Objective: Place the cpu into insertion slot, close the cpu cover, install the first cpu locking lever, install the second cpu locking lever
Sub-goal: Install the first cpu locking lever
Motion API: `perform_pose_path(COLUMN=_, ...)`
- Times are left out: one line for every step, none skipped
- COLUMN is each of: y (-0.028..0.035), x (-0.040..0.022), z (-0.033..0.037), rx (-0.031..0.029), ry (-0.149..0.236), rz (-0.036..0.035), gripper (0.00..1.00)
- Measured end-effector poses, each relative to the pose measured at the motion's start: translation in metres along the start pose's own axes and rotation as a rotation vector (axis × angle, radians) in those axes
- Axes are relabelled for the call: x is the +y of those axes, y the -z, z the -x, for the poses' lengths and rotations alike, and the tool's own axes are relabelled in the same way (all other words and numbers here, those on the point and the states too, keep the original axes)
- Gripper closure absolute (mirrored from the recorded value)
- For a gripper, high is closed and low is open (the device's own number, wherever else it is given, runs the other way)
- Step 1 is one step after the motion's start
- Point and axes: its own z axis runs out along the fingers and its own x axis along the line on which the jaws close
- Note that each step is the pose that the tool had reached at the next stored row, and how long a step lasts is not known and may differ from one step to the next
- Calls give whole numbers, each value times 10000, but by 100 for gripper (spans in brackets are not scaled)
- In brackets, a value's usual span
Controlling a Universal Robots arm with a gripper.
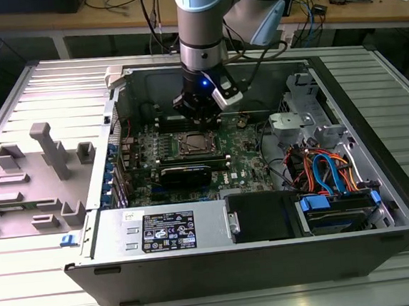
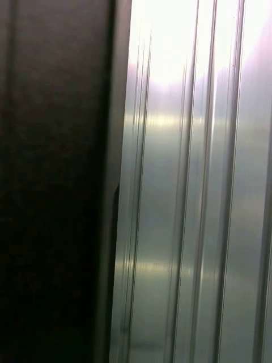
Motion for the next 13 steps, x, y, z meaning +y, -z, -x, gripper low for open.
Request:
perform_pose_path(y=-2, x=-2, z=0, rx=1, ry=0, rz=-2, gripper=89)
perform_pose_path(y=-5, x=-5, z=0, rx=0, ry=0, rz=-2, gripper=89)
perform_pose_path(y=-8, x=-7, z=0, rx=0, ry=0, rz=-2, gripper=89)
perform_pose_path(y=-11, x=-9, z=-1, rx=0, ry=-1, rz=-3, gripper=89)
perform_pose_path(y=-16, x=-10, z=-1, rx=2, ry=-1, rz=-4, gripper=89)
perform_pose_path(y=-21, x=-9, z=0, rx=0, ry=0, rz=1, gripper=89)
perform_pose_path(y=-26, x=-9, z=0, rx=0, ry=0, rz=3, gripper=89)
perform_pose_path(y=-28, x=-9, z=0, rx=0, ry=0, rz=3, gripper=89)
perform_pose_path(y=-29, x=-9, z=0, rx=0, ry=0, rz=1, gripper=89)
perform_pose_path(y=-29, x=-9, z=0, rx=0, ry=0, rz=0, gripper=89)
perform_pose_path(y=-30, x=-9, z=0, rx=0, ry=0, rz=4, gripper=89)
perform_pose_path(y=-30, x=-10, z=0, rx=-2, ry=0, rz=19, gripper=89)
perform_pose_path(y=-31, x=-9, z=0, rx=-3, ry=1, rz=40, gripper=89)
